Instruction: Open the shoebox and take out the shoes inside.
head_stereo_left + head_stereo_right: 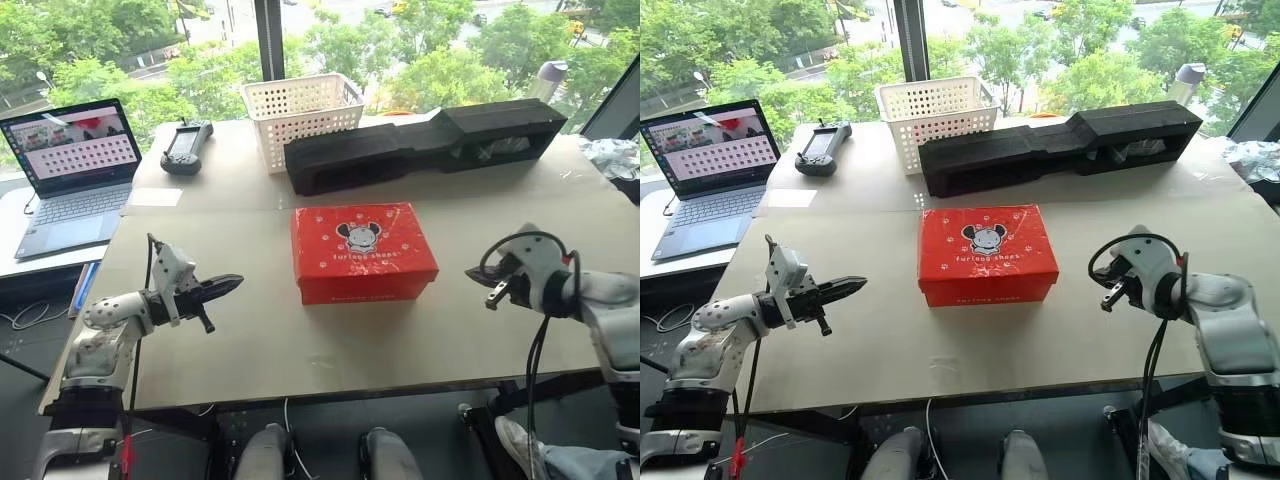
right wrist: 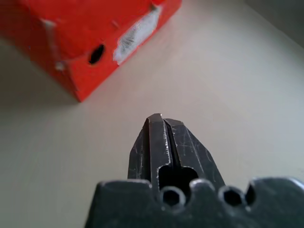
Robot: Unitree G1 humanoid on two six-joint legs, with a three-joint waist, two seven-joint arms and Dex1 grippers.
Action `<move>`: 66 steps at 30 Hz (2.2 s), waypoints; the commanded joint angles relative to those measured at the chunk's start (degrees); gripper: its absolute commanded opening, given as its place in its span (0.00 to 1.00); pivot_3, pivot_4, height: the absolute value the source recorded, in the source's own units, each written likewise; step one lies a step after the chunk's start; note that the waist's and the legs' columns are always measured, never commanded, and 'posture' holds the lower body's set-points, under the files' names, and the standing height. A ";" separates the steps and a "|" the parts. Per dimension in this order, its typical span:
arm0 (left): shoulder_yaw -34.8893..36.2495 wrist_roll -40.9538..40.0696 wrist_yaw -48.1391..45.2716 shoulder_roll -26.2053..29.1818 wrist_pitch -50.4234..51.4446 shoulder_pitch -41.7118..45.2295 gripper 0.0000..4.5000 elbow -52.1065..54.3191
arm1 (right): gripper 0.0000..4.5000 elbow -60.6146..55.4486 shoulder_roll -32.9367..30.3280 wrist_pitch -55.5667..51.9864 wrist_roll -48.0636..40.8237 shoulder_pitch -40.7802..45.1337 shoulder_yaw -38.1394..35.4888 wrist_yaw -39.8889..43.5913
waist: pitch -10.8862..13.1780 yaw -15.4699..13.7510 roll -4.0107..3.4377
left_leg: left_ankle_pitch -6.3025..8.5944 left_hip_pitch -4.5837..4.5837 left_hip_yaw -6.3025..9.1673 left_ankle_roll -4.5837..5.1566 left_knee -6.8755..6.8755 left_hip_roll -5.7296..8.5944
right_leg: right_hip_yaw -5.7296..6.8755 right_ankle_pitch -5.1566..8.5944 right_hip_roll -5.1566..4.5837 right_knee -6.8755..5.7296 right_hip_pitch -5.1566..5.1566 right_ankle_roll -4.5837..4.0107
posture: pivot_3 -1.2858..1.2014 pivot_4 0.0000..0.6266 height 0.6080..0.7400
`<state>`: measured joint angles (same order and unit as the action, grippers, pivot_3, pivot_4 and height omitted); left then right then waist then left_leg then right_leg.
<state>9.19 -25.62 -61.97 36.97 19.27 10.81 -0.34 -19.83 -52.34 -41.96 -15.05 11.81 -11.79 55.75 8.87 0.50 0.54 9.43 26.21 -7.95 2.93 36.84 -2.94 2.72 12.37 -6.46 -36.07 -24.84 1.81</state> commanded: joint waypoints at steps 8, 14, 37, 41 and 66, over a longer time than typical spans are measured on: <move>4.54 -9.07 1.36 3.08 7.36 -5.68 0.00 15.66 | 0.01 -18.23 7.22 -14.61 -8.08 -3.06 7.29 -11.49 | -0.01 0.38 0.12 | 0.08 -0.13 0.06 -0.14 0.03 -0.01 | 0.01 0.28 -0.11 0.16 -0.14 0.14 | 0.52 0.24 0.95; 6.95 -8.90 3.04 2.01 3.76 -11.85 0.00 21.08 | 0.01 -15.14 15.55 -19.02 -5.55 -0.53 10.21 -23.07 | -0.01 0.22 0.12 | 0.10 0.05 -0.01 -0.11 -0.02 0.04 | 0.00 -0.05 -0.16 0.17 -0.28 -0.32 | 0.52 0.24 0.95; 4.69 -8.82 6.12 1.58 3.80 -15.91 0.00 25.15 | 0.01 -12.57 22.32 -15.59 -4.56 10.64 10.47 -31.79 | -0.01 0.33 0.11 | 0.13 0.06 -0.10 -0.13 0.00 0.00 | -0.01 -0.13 -0.09 0.20 -0.36 -0.18 | 0.52 0.24 0.95; 4.33 -8.61 6.45 1.47 3.77 -15.91 0.00 25.29 | 0.01 -13.15 23.16 -16.14 -5.97 12.96 9.88 -31.03 | -0.01 0.30 0.11 | 0.13 0.07 -0.11 -0.13 0.00 0.00 | -0.02 -0.14 -0.09 0.21 -0.38 -0.21 | 0.52 0.24 0.95; 0.96 -7.65 10.25 -0.03 3.29 -14.37 0.00 25.24 | 0.01 23.13 17.83 1.78 2.13 44.54 18.73 -14.48 | 0.02 0.46 0.07 | 0.12 0.21 -0.26 -0.09 -0.05 0.01 | 0.05 -0.28 -0.07 0.13 -0.35 -0.08 | 0.52 0.24 0.95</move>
<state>10.15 -33.35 -52.11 37.02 23.79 -3.67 23.06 8.23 -32.26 -39.31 -10.82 55.68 7.74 36.70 8.89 0.95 0.62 9.54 26.42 -8.21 2.84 36.80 -2.95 2.77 12.09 -6.52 -35.95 -25.20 1.73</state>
